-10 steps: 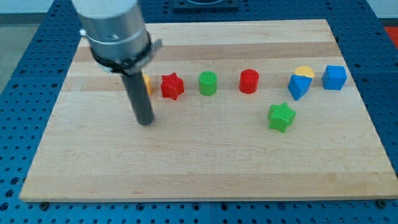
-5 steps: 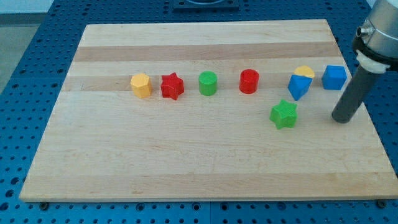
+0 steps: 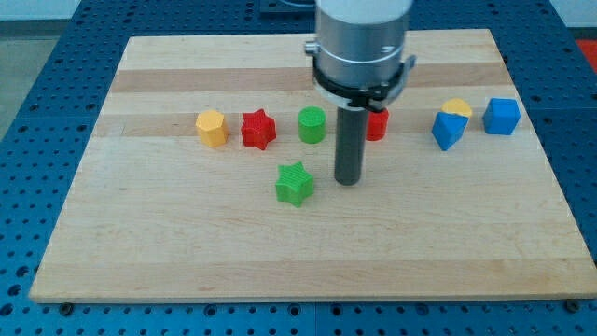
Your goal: Put the green star on the left side of the hexagon
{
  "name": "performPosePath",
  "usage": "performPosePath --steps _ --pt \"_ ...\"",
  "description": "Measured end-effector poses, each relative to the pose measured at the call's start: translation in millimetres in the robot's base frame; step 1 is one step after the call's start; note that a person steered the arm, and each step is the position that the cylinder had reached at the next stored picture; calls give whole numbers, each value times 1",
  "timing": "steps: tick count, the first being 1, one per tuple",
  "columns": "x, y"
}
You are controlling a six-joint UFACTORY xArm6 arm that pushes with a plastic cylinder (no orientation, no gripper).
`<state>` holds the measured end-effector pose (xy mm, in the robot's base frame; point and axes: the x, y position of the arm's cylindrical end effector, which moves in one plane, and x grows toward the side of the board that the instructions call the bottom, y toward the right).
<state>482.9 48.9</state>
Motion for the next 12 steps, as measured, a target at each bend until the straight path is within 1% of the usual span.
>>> performPosePath --steps 1,2,3,4,5,6,7,8,9,10,11,12 --pt "22 -26" --pt "26 -109" --pt "19 -165" --pt "19 -129" --pt "18 -59" --pt "-7 -37" --pt "-21 -92" --pt "-21 -175" --pt "-21 -206" --pt "-9 -176" --pt "14 -199" --pt "4 -255"
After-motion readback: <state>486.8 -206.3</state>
